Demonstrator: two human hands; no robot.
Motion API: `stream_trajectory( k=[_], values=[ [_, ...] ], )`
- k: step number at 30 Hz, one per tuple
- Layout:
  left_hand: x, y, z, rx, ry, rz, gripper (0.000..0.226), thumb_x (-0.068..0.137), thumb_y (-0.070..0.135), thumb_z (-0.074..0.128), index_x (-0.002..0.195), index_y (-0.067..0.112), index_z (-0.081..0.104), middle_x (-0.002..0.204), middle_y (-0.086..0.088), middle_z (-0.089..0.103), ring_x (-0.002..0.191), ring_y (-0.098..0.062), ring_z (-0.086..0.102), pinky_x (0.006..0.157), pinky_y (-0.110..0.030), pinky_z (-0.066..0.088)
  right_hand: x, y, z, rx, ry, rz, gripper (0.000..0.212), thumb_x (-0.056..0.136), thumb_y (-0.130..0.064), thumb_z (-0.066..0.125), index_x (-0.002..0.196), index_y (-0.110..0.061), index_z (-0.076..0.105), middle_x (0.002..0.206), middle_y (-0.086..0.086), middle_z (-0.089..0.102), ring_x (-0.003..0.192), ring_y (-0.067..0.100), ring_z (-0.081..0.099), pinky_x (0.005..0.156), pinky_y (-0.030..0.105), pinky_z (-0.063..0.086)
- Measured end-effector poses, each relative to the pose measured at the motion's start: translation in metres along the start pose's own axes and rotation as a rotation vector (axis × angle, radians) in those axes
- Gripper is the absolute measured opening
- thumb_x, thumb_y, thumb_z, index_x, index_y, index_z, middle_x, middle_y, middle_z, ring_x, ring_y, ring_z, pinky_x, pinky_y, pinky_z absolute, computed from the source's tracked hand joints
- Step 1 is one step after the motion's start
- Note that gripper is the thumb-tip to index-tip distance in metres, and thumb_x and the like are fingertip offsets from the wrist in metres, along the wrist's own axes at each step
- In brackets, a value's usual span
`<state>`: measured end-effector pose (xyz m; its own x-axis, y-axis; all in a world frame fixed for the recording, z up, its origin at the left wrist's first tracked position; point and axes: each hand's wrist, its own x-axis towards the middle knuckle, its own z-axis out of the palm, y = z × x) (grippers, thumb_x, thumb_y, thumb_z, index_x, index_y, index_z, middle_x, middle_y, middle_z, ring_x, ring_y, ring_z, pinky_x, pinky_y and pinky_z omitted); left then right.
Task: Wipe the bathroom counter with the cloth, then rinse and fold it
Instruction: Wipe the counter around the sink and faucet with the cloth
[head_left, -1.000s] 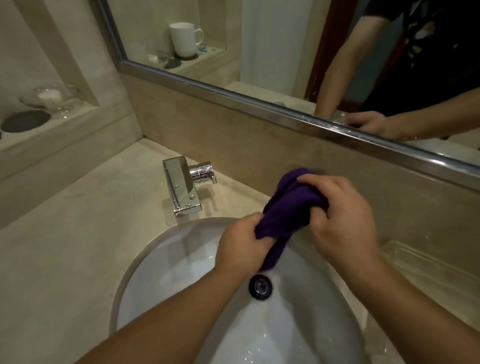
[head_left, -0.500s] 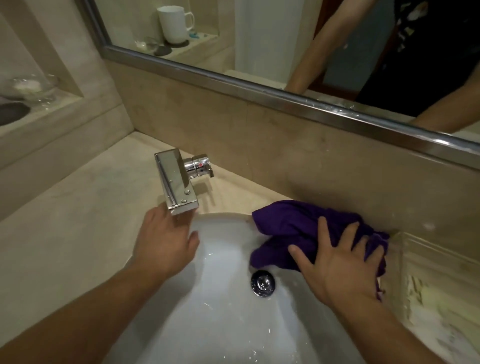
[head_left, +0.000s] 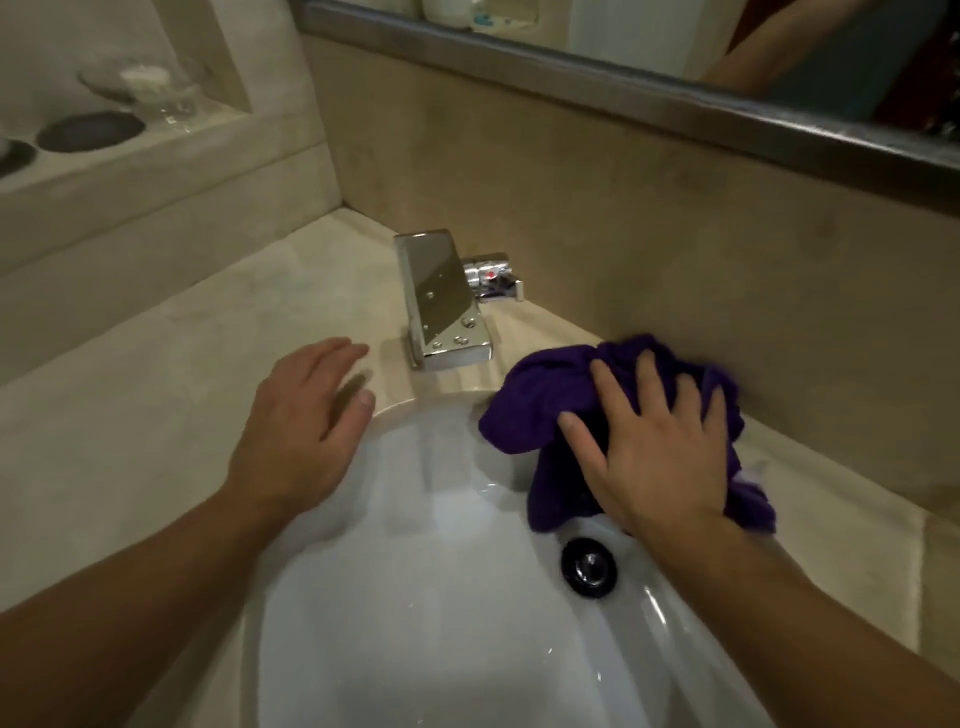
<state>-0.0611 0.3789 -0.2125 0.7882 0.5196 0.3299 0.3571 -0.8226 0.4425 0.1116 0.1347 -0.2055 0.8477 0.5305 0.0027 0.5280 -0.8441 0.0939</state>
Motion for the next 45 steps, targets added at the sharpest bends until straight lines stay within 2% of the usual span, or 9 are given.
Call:
stream_trajectory(
  k=[5, 9, 15, 21, 26, 30, 34, 41, 45],
  values=[
    [0.003, -0.002, 0.002, 0.094, -0.034, -0.146, 0.045, 0.092, 0.033, 0.042, 0.123, 0.012, 0.067, 0.131, -0.010, 0.060, 0.122, -0.031, 0.052, 0.107, -0.043, 0.037, 0.030, -0.056, 0.000, 0.096, 0.063, -0.143, 0.077, 0.089, -0.079, 0.005, 0.156, -0.042, 0.020, 0.168, 0.004, 0.016, 0.150, 0.037, 0.021, 0.123, 0.054, 0.003],
    [0.004, -0.001, -0.001, 0.133, -0.037, -0.070, 0.020, 0.090, 0.010, 0.052, 0.104, 0.007, 0.068, 0.092, -0.005, 0.064, 0.090, -0.028, 0.058, 0.073, -0.031, 0.035, 0.030, -0.085, 0.004, 0.128, 0.119, -0.195, 0.073, 0.090, -0.074, 0.015, 0.150, -0.038, 0.036, 0.163, 0.004, 0.031, 0.146, 0.038, 0.030, 0.123, 0.054, 0.005],
    [-0.004, -0.013, -0.012, 0.227, -0.275, -0.033, 0.047, 0.106, 0.030, 0.032, 0.152, 0.023, 0.036, 0.159, -0.002, 0.034, 0.144, -0.025, 0.029, 0.113, -0.034, 0.021, 0.013, -0.104, 0.004, 0.157, 0.152, -0.208, 0.072, 0.091, -0.072, 0.019, 0.146, -0.031, 0.043, 0.156, 0.004, 0.042, 0.141, 0.035, 0.037, 0.123, 0.051, 0.004],
    [-0.017, -0.021, -0.011, 0.424, -0.343, -0.084, 0.054, 0.102, 0.050, 0.007, 0.155, 0.045, 0.006, 0.167, 0.005, -0.003, 0.152, -0.031, -0.009, 0.122, -0.050, -0.004, -0.002, -0.117, -0.001, 0.130, 0.123, -0.211, 0.074, 0.095, -0.071, 0.012, 0.153, -0.032, 0.035, 0.163, 0.005, 0.031, 0.146, 0.031, 0.031, 0.125, 0.048, 0.001],
    [-0.016, -0.018, -0.011, 0.316, -0.309, -0.182, 0.054, 0.100, 0.053, 0.004, 0.152, 0.049, 0.017, 0.166, 0.002, 0.010, 0.152, -0.032, 0.004, 0.120, -0.057, 0.001, -0.015, -0.126, -0.004, 0.203, 0.073, -0.196, 0.069, 0.096, -0.069, 0.019, 0.153, -0.033, 0.032, 0.164, 0.005, 0.027, 0.148, 0.033, 0.027, 0.123, 0.050, 0.007],
    [-0.014, -0.019, -0.014, 0.190, -0.221, -0.206, 0.057, 0.101, 0.051, 0.006, 0.146, 0.040, 0.039, 0.160, 0.004, 0.032, 0.149, -0.028, 0.018, 0.120, -0.053, 0.008, -0.048, -0.173, 0.001, 0.346, 0.101, -0.453, 0.062, 0.095, -0.053, 0.036, 0.152, -0.027, 0.038, 0.159, 0.006, 0.037, 0.145, 0.036, 0.033, 0.121, 0.051, 0.022],
    [-0.014, -0.020, -0.018, 0.111, -0.098, -0.165, 0.062, 0.096, 0.056, 0.006, 0.123, 0.030, 0.056, 0.125, 0.008, 0.060, 0.129, -0.025, 0.044, 0.111, -0.050, 0.025, -0.048, -0.189, 0.004, 0.447, 0.096, -0.517, 0.062, 0.094, -0.053, 0.035, 0.151, -0.029, 0.037, 0.160, -0.002, 0.036, 0.148, 0.030, 0.029, 0.119, 0.053, 0.025],
    [-0.014, -0.026, -0.006, 0.305, -0.220, -0.152, 0.089, 0.081, 0.081, -0.003, 0.153, 0.036, 0.023, 0.159, 0.007, 0.029, 0.148, -0.027, 0.019, 0.119, -0.052, 0.014, -0.008, -0.114, 0.013, 0.142, 0.062, -0.570, 0.065, 0.098, -0.064, 0.023, 0.157, -0.040, 0.017, 0.165, -0.004, 0.023, 0.152, 0.023, 0.019, 0.122, 0.049, 0.018],
    [-0.014, -0.029, -0.005, 0.372, -0.225, -0.134, 0.089, 0.080, 0.079, -0.006, 0.151, 0.035, 0.025, 0.161, 0.004, 0.026, 0.148, -0.027, 0.020, 0.118, -0.054, 0.016, 0.001, -0.064, 0.012, 0.122, 0.091, -0.345, 0.057, 0.103, -0.055, 0.021, 0.157, -0.036, 0.021, 0.164, 0.002, 0.026, 0.149, 0.025, 0.024, 0.120, 0.046, 0.020]
  ],
)
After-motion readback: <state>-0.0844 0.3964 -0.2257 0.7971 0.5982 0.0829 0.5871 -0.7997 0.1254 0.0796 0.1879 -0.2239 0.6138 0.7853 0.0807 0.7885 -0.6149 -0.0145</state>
